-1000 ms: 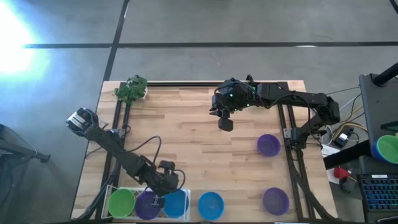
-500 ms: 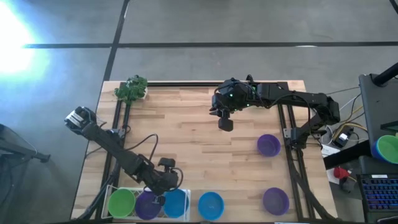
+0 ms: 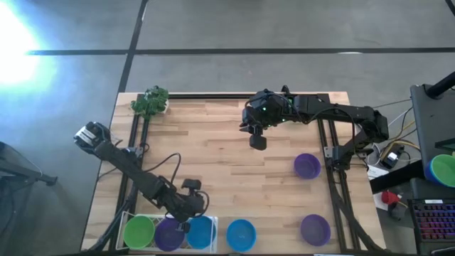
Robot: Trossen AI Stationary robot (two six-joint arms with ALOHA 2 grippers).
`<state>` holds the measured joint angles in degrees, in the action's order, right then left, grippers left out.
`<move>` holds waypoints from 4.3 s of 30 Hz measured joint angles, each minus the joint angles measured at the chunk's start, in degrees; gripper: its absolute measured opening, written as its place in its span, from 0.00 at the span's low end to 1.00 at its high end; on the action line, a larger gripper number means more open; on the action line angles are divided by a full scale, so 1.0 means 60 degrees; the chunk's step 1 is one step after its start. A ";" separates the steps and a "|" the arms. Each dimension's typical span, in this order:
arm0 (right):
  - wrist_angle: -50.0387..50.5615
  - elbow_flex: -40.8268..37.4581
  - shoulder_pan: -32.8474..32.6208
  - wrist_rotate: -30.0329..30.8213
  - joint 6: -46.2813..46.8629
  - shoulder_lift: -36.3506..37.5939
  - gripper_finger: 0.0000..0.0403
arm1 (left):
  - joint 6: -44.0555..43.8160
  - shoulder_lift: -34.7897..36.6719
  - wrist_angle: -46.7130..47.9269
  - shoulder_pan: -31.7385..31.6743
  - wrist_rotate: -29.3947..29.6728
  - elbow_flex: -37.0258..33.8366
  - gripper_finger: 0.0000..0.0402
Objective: Pick & Place Mini bowls
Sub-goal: Stack the green bowl on the green bowl on the shelf
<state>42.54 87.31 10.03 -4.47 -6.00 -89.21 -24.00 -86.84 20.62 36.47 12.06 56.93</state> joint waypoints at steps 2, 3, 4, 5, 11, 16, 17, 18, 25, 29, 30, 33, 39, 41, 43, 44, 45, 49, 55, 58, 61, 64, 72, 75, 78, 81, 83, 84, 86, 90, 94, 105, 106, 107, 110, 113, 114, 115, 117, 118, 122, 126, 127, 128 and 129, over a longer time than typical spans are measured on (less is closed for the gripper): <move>0.0017 0.0000 0.0000 0.0000 0.0000 0.0000 0.15 | 0.0049 0.0008 0.0049 -0.0006 0.0272 0.0005 0.00; 0.0060 -0.0001 0.0003 0.0000 0.0000 0.0000 0.15 | 0.0056 0.0041 0.0166 -0.0023 0.0563 0.0007 0.00; 0.0131 -0.0001 0.0001 0.0000 0.0016 0.0000 0.15 | 0.0033 0.0101 0.0351 -0.0043 0.0876 0.0007 0.00; 0.0194 -0.0001 -0.0001 0.0000 0.0100 0.0000 0.15 | -0.0010 0.0187 0.0505 -0.0070 0.1178 0.0007 0.00; 0.0727 -0.0001 0.0053 0.0018 0.0490 0.0000 0.15 | -0.0039 0.1008 0.1377 -0.0080 0.2883 0.0007 0.00; 0.0885 -0.0001 0.0249 0.0026 0.0889 0.0000 0.15 | 0.0016 0.1815 0.2296 -0.0084 0.4357 0.0002 0.00; 0.0885 -0.0001 0.0314 0.0049 0.0970 -0.0005 0.15 | 0.0006 0.1965 0.2440 -0.0084 0.4613 -0.0011 0.00; 0.0885 -0.0004 0.0387 0.0097 0.1025 -0.0018 0.15 | -0.0012 0.2103 0.2559 -0.0084 0.4881 -0.0034 0.00; 0.0862 -0.0387 0.1109 0.0787 0.1537 -0.0033 0.15 | -0.0339 0.3150 0.2652 -0.0098 0.6527 -0.0915 0.00; 0.0841 -0.0603 0.1569 0.0790 0.1722 -0.0036 0.15 | -0.0955 0.3852 0.2645 -0.0165 0.7381 -0.1564 0.00; 0.0821 -0.0646 0.1685 0.0784 0.1782 -0.0036 0.15 | -0.1119 0.4046 0.2648 -0.0168 0.7618 -0.1744 0.00; 0.0837 -0.0700 0.2022 0.0787 0.2033 -0.0036 0.15 | -0.1614 0.4557 0.2637 -0.0202 0.8335 -0.2195 0.00; 0.0837 -0.0700 0.2647 0.0784 0.2204 -0.0036 0.15 | -0.1787 0.5314 0.2241 -0.0204 0.8878 -0.2904 0.00; 0.0835 -0.0700 0.2866 0.0791 0.2284 -0.0036 0.15 | -0.1787 0.5447 0.2079 -0.0204 0.8999 -0.3071 0.00; 0.0838 -0.0702 0.3084 0.0974 0.2307 -0.0036 0.15 | -0.1792 0.5547 0.1862 -0.0200 0.9025 -0.3268 0.00; 0.0837 -0.0705 0.3188 0.1177 0.2307 -0.0036 0.15 | -0.1792 0.5578 0.1775 -0.0200 0.9018 -0.3344 0.00; 0.0839 -0.0713 0.3291 0.1389 0.2308 -0.0036 0.15 | -0.1791 0.5591 0.1651 -0.0200 0.9029 -0.3413 0.00; 0.0845 -0.0770 0.3671 0.1825 0.2335 -0.0036 0.15 | -0.1779 0.5591 0.1612 -0.0200 0.9078 -0.3424 0.00; 0.0844 -0.1053 0.4181 0.2452 0.2845 -0.0036 0.15 | -0.1438 0.5591 0.1604 -0.0200 0.8643 -0.3136 0.00; 0.0845 -0.1346 0.4445 0.2874 0.3565 -0.0036 0.15 | -0.1433 0.5591 0.1555 -0.0182 0.8035 -0.3104 0.00; 0.0838 -0.1669 0.4697 0.2958 0.4211 -0.0037 0.15 | -0.1392 0.5587 0.1547 -0.0186 0.8029 -0.3115 0.00; 0.0823 -0.1987 0.4934 0.2957 0.4636 -0.0040 0.15 | -0.1290 0.5587 0.1507 -0.0186 0.8036 -0.3115 0.00; 0.0656 -0.2725 0.5549 0.2990 0.4942 -0.0040 0.16 | -0.1277 0.5580 0.1484 -0.0186 0.8036 -0.3115 0.00; 0.0576 -0.2901 0.5627 0.2984 0.4972 -0.0040 0.20 | -0.1277 0.5580 0.1486 -0.0186 0.8036 -0.3115 0.00; 0.0561 -0.3022 0.5653 0.2985 0.5013 -0.0040 0.25 | -0.1277 0.5580 0.1483 -0.0186 0.8039 -0.3115 0.00; 0.0585 -0.3210 0.5653 0.2974 0.5440 -0.0040 0.29 | -0.1279 0.5580 0.1484 -0.0186 0.8038 -0.3115 0.00; 0.0499 -0.3428 0.5653 0.2947 0.5615 -0.0040 0.30 | -0.1280 0.5580 0.1483 -0.0186 0.8038 -0.3115 0.00; 0.0451 -0.3567 0.5653 0.2947 0.5617 -0.0040 0.31 | -0.1280 0.5580 0.1486 -0.0186 0.8039 -0.3115 0.00; 0.0366 -0.3820 0.5675 0.2939 0.5621 -0.0040 0.32 | -0.1279 0.5578 0.1486 -0.0186 0.8039 -0.3115 0.00; 0.0038 -0.4318 0.5751 0.2914 0.5815 -0.0040 0.32 | -0.1280 0.5576 0.1486 -0.0186 0.8039 -0.3115 0.00; -0.0367 -0.4673 0.5803 0.2887 0.5832 -0.0044 0.32 | -0.1280 0.5576 0.1486 -0.0186 0.8039 -0.3115 0.00; -0.0782 -0.5139 0.5906 0.2630 0.5902 -0.0044 0.32 | -0.1284 0.5576 0.1486 -0.0186 0.8039 -0.3118 0.00; -0.0803 -0.5161 0.5904 0.2629 0.5905 -0.0044 0.32 | -0.1284 0.5573 0.1486 -0.0186 0.8039 -0.3118 0.00; -0.0837 -0.5187 0.5901 0.2615 0.5905 -0.0044 0.32 | -0.1284 0.5573 0.1486 -0.0186 0.8039 -0.3118 0.00; -0.1064 -0.5272 0.5901 0.2383 0.5933 -0.0044 0.32 | -0.1284 0.5573 0.1486 -0.0186 0.8039 -0.3118 0.00; -0.1329 -0.5488 0.5901 0.2340 0.5937 -0.0044 0.31 | -0.1284 0.5573 0.1486 -0.0186 0.8039 -0.3118 0.00; -0.1426 -0.5568 0.5901 0.2337 0.5938 -0.0044 0.31 | -0.1284 0.5573 0.1486 -0.0186 0.8039 -0.3118 0.00; -0.1500 -0.5629 0.5901 0.2327 0.5938 -0.0044 0.31 | -0.1284 0.5573 0.1486 -0.0186 0.8036 -0.3118 0.00; -0.1521 -0.5718 0.5901 0.2310 0.5936 -0.0044 0.31 | -0.1284 0.5573 0.1486 -0.0186 0.8037 -0.3118 0.00; -0.1504 -0.5740 0.5901 0.2310 0.5934 -0.0044 0.31 | -0.1284 0.5573 0.1486 -0.0186 0.8038 -0.3118 0.00; -0.1589 -0.5742 0.5901 0.2313 0.5927 -0.0044 0.30 | -0.1284 0.5573 0.1486 -0.0186 0.8036 -0.3118 0.00; -0.1726 -0.5753 0.5893 0.2313 0.5930 -0.0121 0.29 | -0.1284 0.5573 0.1486 -0.0186 0.8036 -0.3118 0.00; -0.1727 -0.5756 0.5893 0.2313 0.5931 -0.0222 0.29 | -0.1284 0.5573 0.1486 -0.0186 0.8036 -0.3118 0.00; -0.1727 -0.5762 0.5893 0.2310 0.5930 -0.0347 0.30 | -0.1284 0.5573 0.1486 -0.0186 0.8036 -0.3118 0.00; -0.1729 -0.5766 0.5893 0.2297 0.5924 -0.0487 0.30 | -0.1284 0.5573 0.1486 -0.0186 0.8036 -0.3118 0.00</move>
<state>32.17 52.71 45.39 9.31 29.55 -92.13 -31.70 -53.41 29.54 35.35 60.27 38.22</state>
